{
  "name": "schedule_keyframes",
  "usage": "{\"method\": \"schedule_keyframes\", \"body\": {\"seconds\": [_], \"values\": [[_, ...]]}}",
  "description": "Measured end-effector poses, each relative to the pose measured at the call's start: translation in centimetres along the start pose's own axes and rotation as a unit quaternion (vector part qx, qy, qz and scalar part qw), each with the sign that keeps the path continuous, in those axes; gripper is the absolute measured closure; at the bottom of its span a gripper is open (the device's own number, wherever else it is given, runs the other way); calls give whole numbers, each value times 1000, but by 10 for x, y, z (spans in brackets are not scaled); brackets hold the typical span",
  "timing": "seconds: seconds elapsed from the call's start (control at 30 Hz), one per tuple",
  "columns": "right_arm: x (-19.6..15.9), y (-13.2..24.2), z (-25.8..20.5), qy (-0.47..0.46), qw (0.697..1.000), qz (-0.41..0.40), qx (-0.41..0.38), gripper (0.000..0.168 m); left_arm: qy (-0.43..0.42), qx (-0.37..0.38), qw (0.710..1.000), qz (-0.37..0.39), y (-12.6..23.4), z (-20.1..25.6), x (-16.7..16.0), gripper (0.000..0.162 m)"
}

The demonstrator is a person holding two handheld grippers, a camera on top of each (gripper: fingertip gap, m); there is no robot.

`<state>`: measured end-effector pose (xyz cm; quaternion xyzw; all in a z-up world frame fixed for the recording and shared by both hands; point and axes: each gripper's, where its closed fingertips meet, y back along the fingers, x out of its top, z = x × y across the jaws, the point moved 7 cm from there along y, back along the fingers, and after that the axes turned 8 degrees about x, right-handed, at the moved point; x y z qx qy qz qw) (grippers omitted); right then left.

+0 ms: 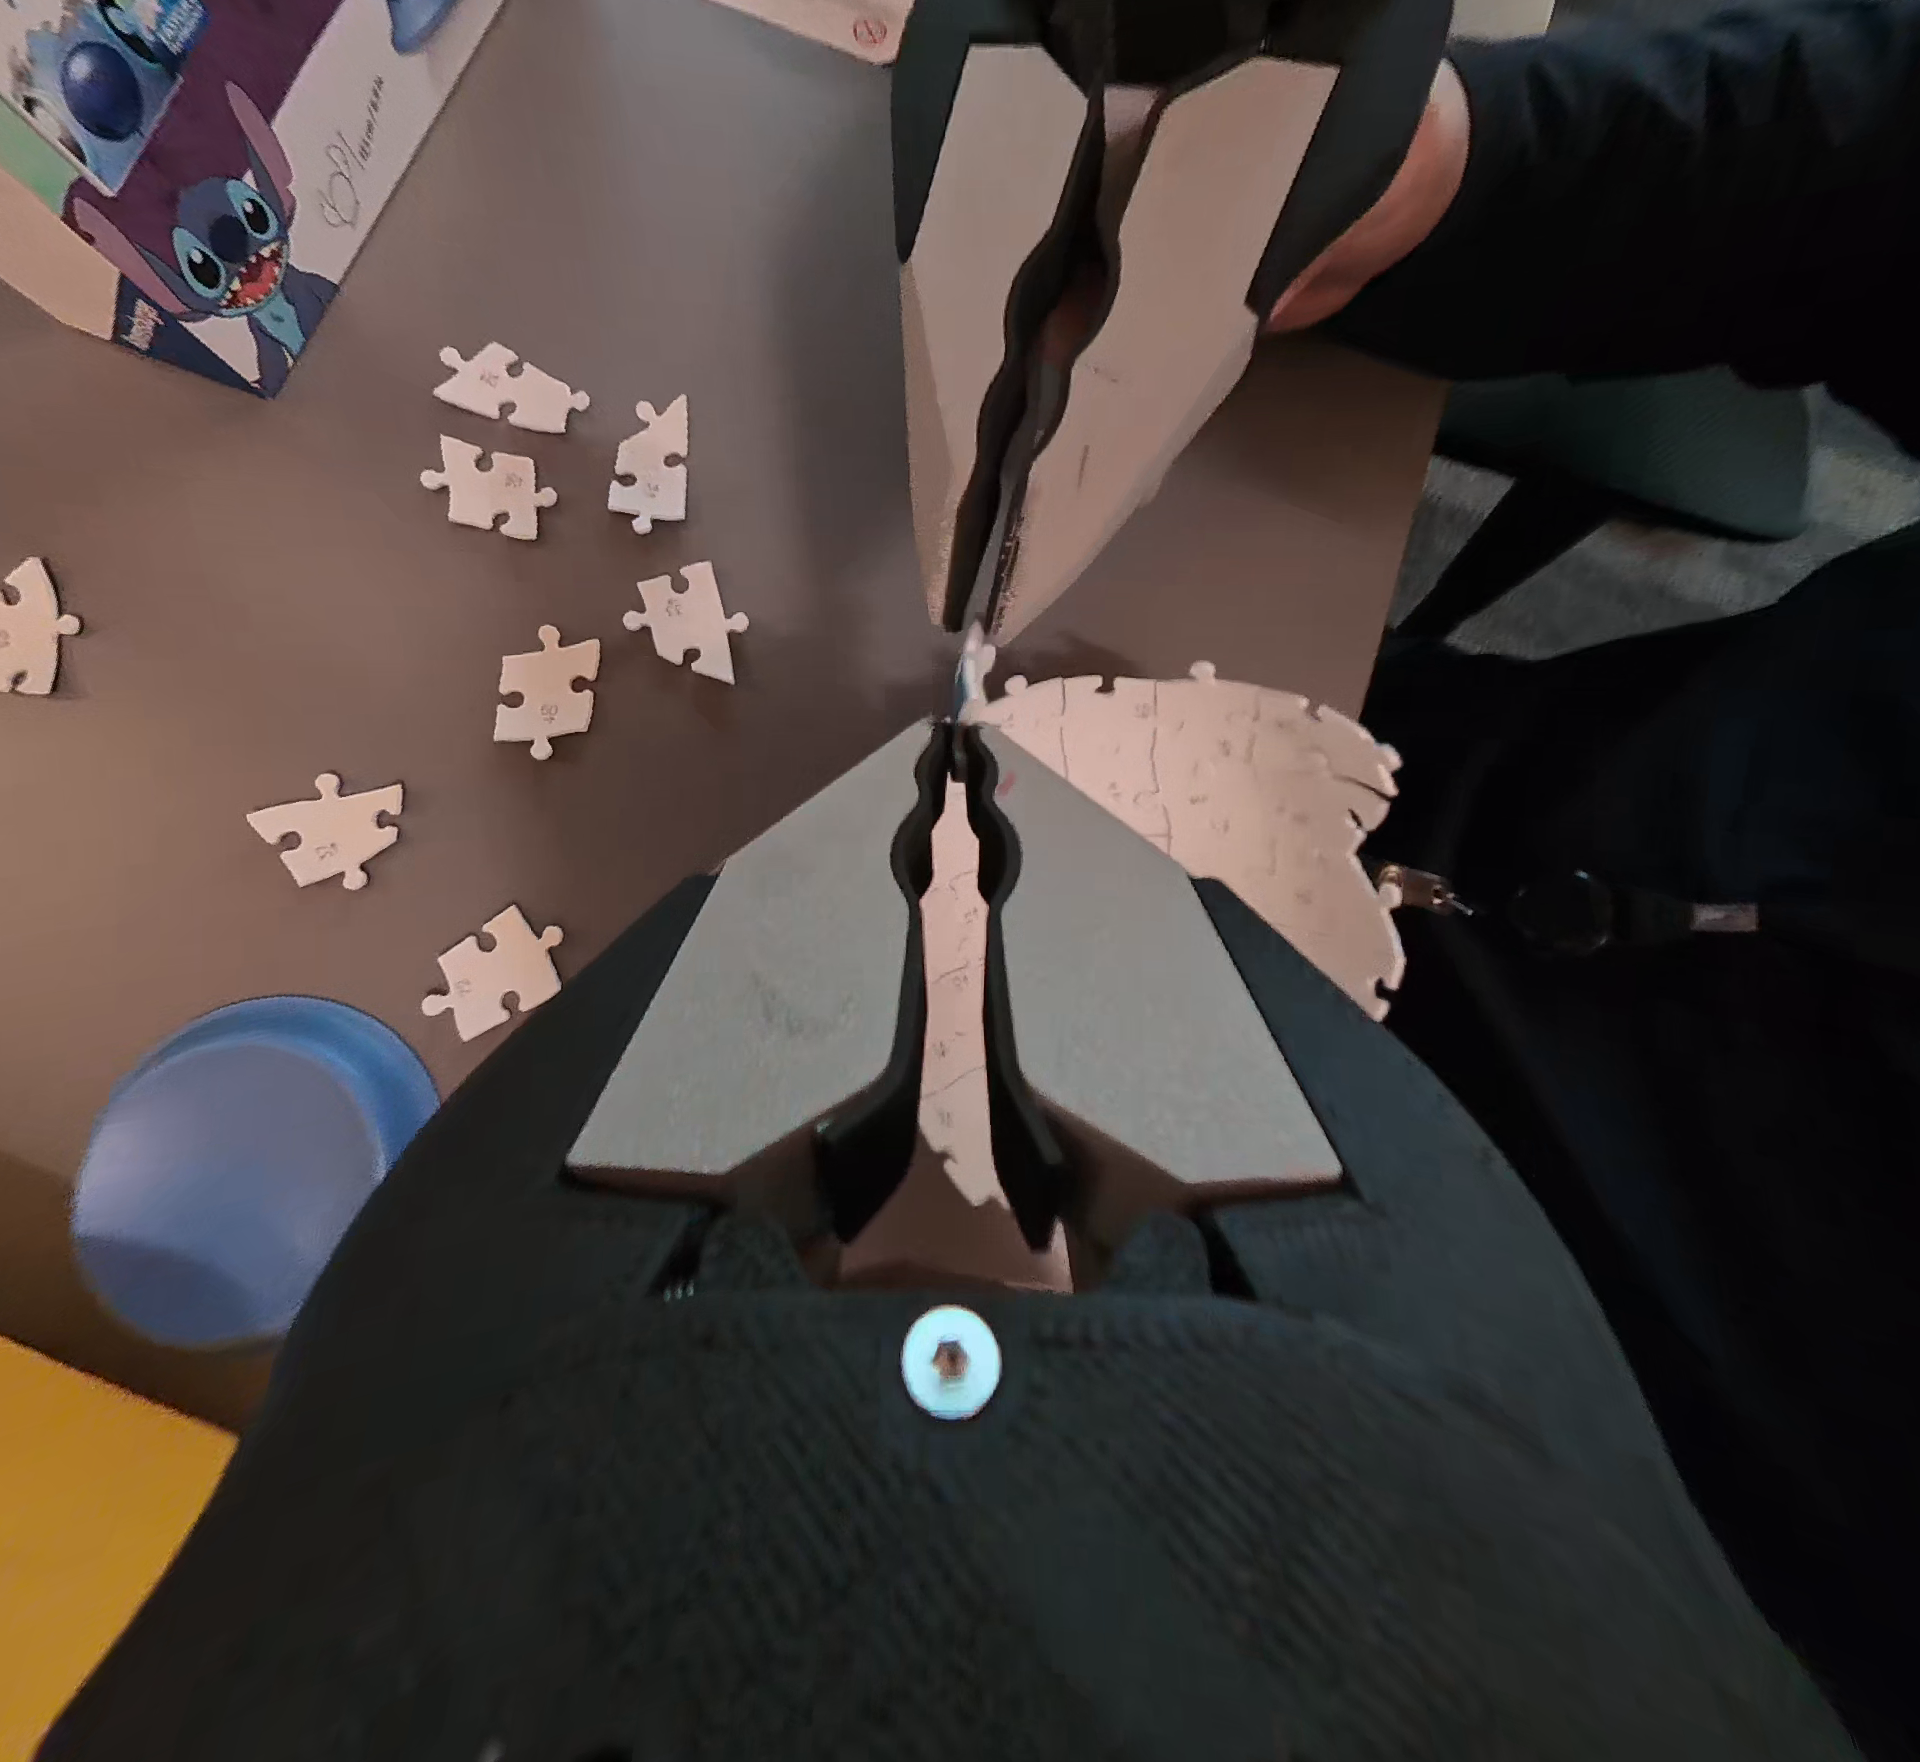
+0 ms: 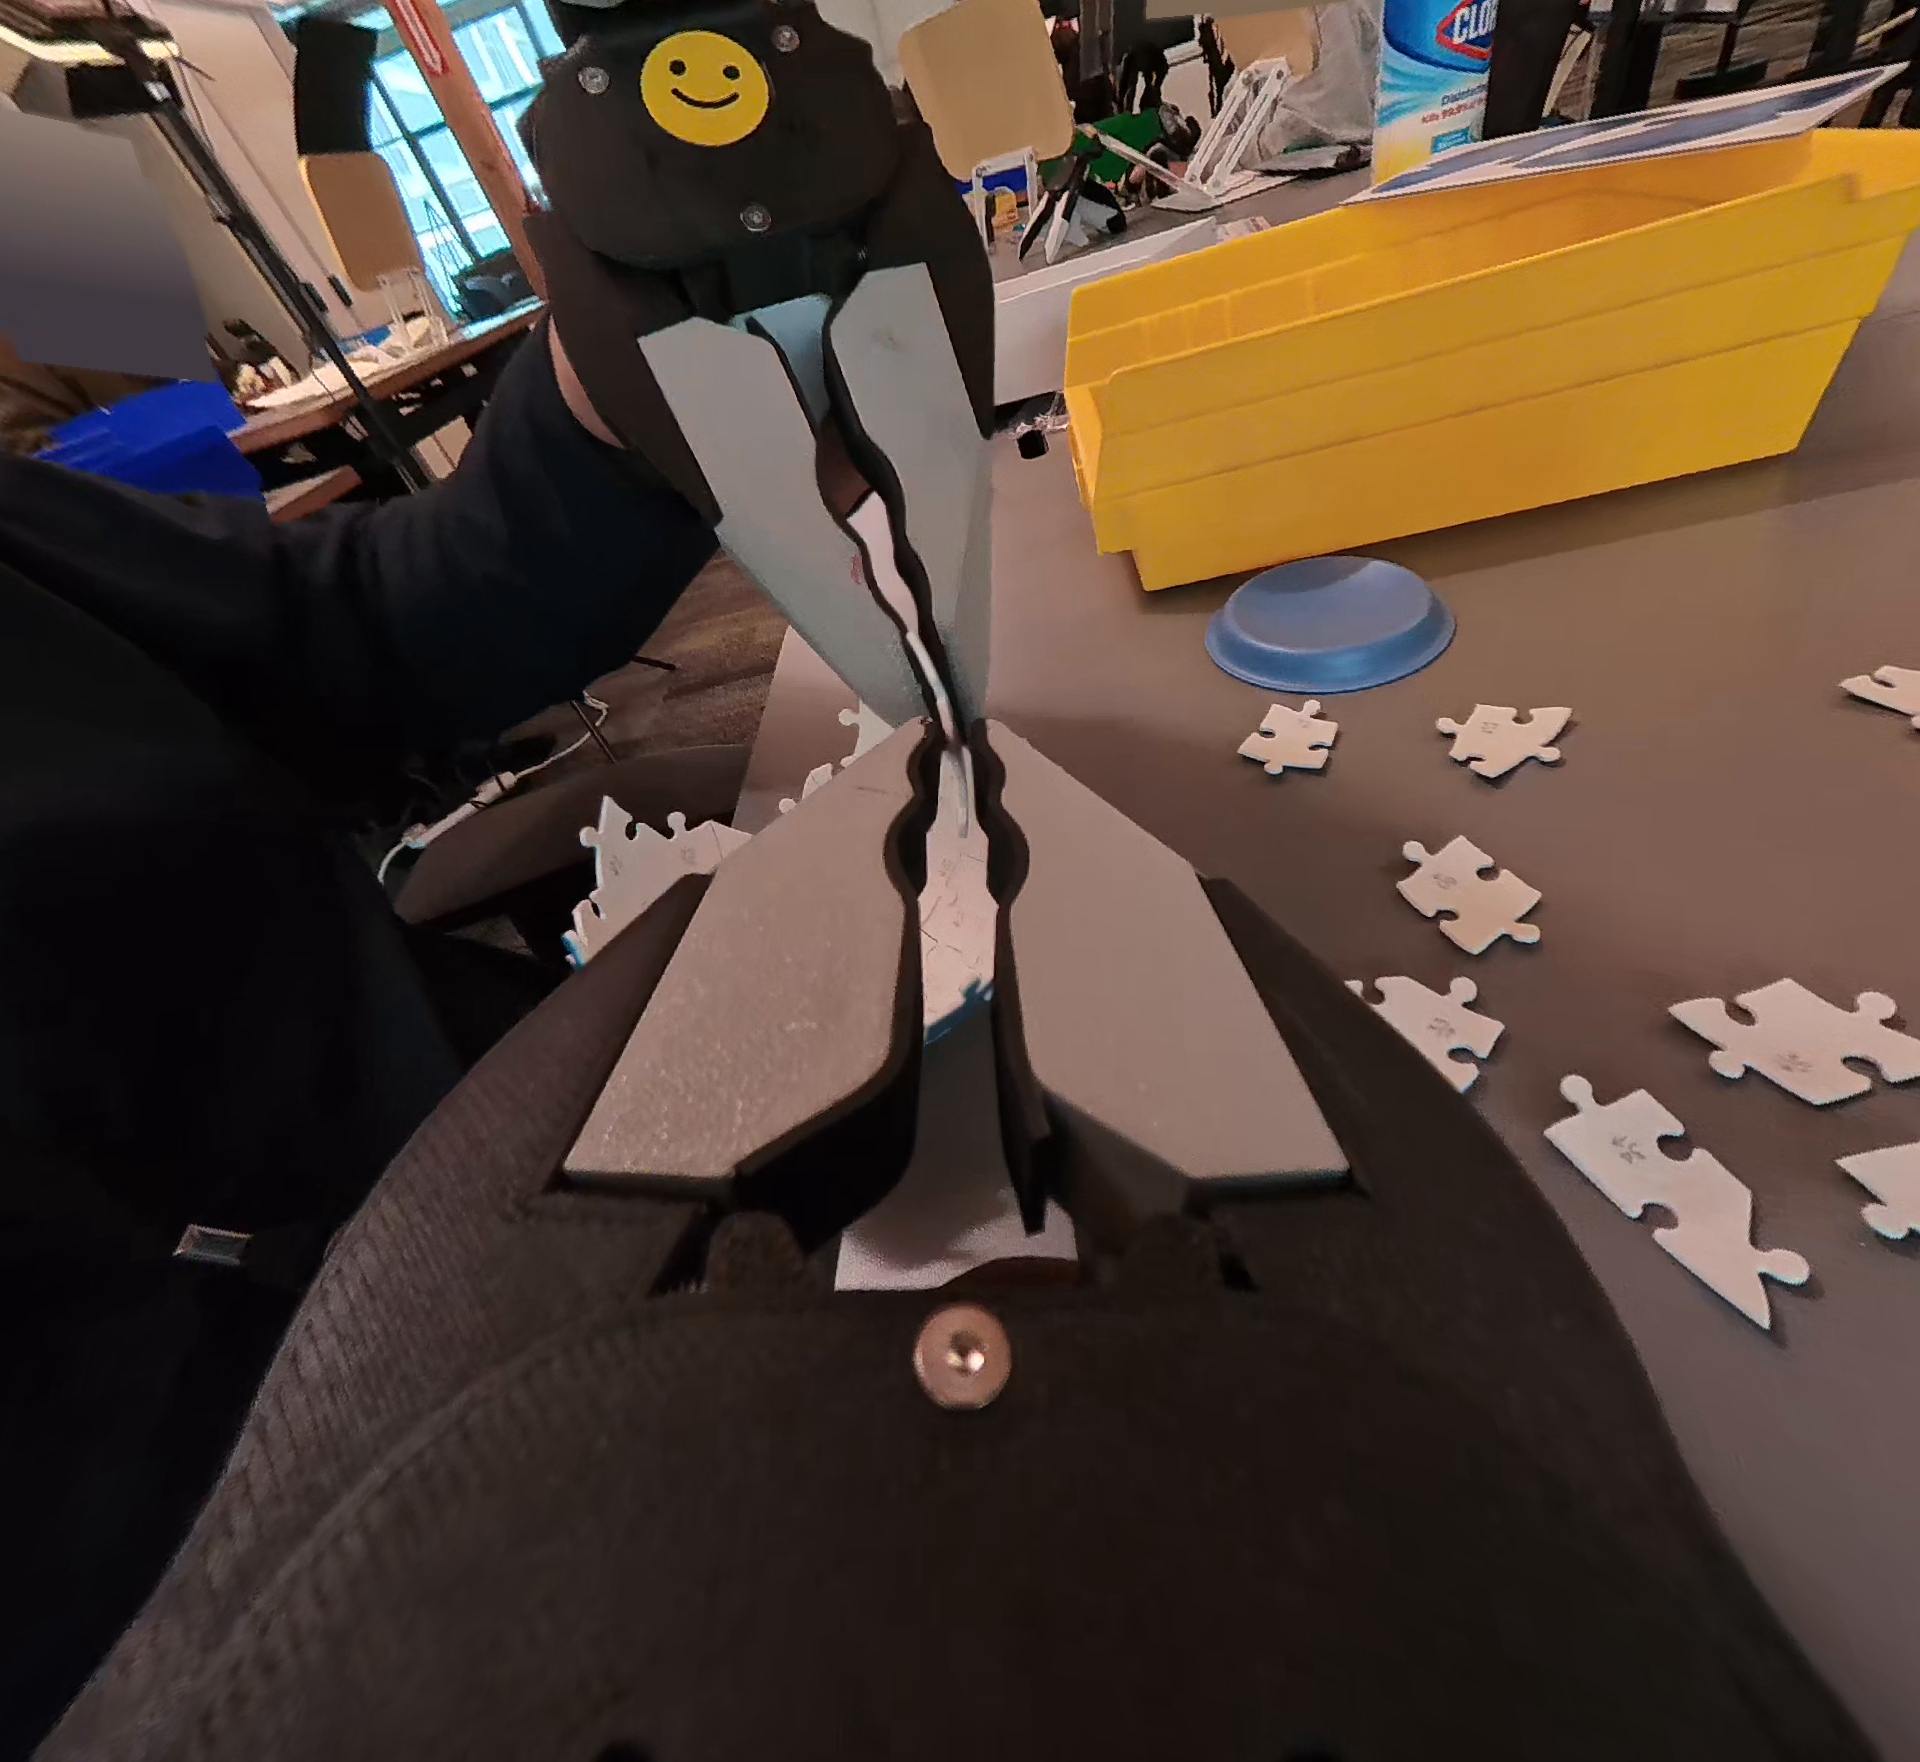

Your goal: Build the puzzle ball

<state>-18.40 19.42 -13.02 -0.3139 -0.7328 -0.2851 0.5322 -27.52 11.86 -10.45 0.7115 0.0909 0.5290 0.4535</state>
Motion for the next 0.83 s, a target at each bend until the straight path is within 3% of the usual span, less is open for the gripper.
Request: {"method": "schedule_keyframes", "body": {"seconds": [0.83], "values": [[-13, -11, -3, 43, 996, -77, -17, 168, -48, 0, 995, -82, -8, 5, -2, 161]]}}
